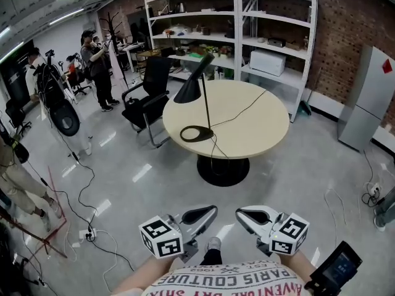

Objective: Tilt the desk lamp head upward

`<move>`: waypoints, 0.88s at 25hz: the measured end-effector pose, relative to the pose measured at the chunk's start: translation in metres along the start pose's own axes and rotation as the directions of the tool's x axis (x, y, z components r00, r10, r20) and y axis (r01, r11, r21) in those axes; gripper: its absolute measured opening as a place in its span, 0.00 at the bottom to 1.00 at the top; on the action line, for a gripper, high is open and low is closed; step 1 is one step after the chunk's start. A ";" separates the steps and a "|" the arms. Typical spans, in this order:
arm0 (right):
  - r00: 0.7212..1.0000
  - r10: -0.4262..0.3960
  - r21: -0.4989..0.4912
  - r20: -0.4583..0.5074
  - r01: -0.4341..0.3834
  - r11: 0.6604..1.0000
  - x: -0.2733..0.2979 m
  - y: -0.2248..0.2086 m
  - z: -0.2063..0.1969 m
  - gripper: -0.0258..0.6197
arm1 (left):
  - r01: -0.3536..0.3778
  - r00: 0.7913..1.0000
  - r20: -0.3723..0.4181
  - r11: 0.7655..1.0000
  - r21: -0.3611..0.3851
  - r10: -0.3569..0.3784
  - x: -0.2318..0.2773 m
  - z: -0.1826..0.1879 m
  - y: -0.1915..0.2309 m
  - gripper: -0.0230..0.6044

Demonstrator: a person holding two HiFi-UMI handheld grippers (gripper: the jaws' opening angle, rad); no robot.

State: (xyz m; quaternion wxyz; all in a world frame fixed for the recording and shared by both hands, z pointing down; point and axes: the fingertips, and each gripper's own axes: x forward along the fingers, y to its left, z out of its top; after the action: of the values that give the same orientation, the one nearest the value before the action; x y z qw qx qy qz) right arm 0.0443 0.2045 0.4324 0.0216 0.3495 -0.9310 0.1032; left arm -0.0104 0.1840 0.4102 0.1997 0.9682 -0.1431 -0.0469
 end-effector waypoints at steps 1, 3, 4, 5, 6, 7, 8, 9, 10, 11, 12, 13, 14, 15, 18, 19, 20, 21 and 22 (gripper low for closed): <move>1.000 -0.001 0.007 -0.004 0.001 1.000 0.009 -0.011 0.001 0.05 | -0.004 1.000 0.000 1.000 -0.006 0.004 0.005 0.005 0.014 0.03; 1.000 -0.007 0.022 -0.008 0.007 1.000 0.028 -0.035 0.005 0.05 | -0.013 1.000 -0.004 1.000 -0.021 0.013 0.014 0.013 0.046 0.03; 1.000 -0.010 0.027 -0.007 0.010 1.000 0.038 -0.047 0.008 0.05 | -0.016 1.000 -0.004 1.000 -0.027 0.016 0.018 0.019 0.061 0.03; 1.000 -0.012 0.029 -0.008 0.013 0.999 0.048 -0.059 0.011 0.05 | -0.019 1.000 -0.001 0.999 -0.030 0.018 0.022 0.026 0.077 0.03; 1.000 -0.014 0.030 -0.012 0.014 0.999 0.058 -0.070 0.014 0.05 | -0.020 1.000 0.004 0.999 -0.033 0.021 0.026 0.033 0.093 0.03; 1.000 -0.014 0.030 -0.016 0.015 0.999 0.069 -0.082 0.018 0.05 | -0.022 1.000 0.011 0.999 -0.034 0.023 0.030 0.041 0.108 0.03; 1.000 -0.014 0.030 -0.019 0.014 0.999 0.079 -0.093 0.021 0.05 | -0.025 1.000 0.017 0.999 -0.035 0.026 0.034 0.049 0.123 0.03; 1.000 -0.013 0.029 -0.021 0.014 0.999 0.089 -0.104 0.025 0.05 | -0.028 0.999 0.026 0.999 -0.035 0.029 0.038 0.057 0.137 0.03; 1.000 -0.013 0.025 -0.024 0.013 1.000 0.098 -0.115 0.029 0.05 | -0.032 0.999 0.036 0.999 -0.035 0.034 0.041 0.066 0.152 0.03; 1.000 -0.013 0.019 -0.027 0.014 1.000 0.108 -0.127 0.033 0.05 | -0.038 0.998 0.047 0.999 -0.038 0.040 0.044 0.074 0.167 0.03; 0.999 -0.014 0.014 -0.029 0.015 1.000 0.117 -0.139 0.036 0.05 | -0.044 0.997 0.056 0.998 -0.043 0.046 0.047 0.081 0.181 0.03; 0.999 -0.015 0.010 -0.030 0.015 1.000 0.126 -0.150 0.040 0.05 | -0.048 0.997 0.062 0.998 -0.050 0.051 0.050 0.088 0.194 0.03; 1.000 -0.015 0.007 -0.027 0.015 1.000 0.135 -0.160 0.044 0.05 | -0.051 0.996 0.066 0.997 -0.057 0.055 0.052 0.093 0.206 0.03; 1.000 -0.014 0.002 -0.022 0.014 1.000 0.142 -0.169 0.048 0.05 | -0.054 0.996 0.067 0.997 -0.061 0.058 0.055 0.098 0.216 0.03; 1.000 -0.005 -0.019 -0.011 0.005 1.000 0.162 -0.192 0.057 0.05 | -0.061 0.996 0.063 0.997 -0.047 0.064 0.063 0.113 0.241 0.03; 1.000 -0.003 -0.024 -0.010 0.003 1.000 0.168 -0.199 0.059 0.05 | -0.061 0.996 0.065 0.997 -0.040 0.063 0.066 0.117 0.248 0.03; 1.000 -0.002 -0.027 -0.008 0.002 1.000 0.173 -0.205 0.060 0.05 | -0.060 0.996 0.068 0.998 -0.037 0.062 0.069 0.120 0.255 0.03; 1.000 0.000 -0.027 -0.006 0.000 1.000 0.178 -0.211 0.060 0.05 | -0.058 0.996 0.072 0.998 -0.037 0.061 0.072 0.122 0.262 0.03; 1.000 0.002 -0.029 -0.002 -0.002 1.000 0.183 -0.216 0.061 0.05 | -0.058 0.995 0.074 0.998 -0.036 0.060 0.074 0.125 0.268 0.03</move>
State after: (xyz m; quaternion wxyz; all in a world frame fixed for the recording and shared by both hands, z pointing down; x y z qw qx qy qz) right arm 0.0497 -0.0849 0.4317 0.0274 0.3479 -0.9328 0.0902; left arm -0.0272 -0.1204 0.4008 0.2118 0.9576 -0.1782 -0.0796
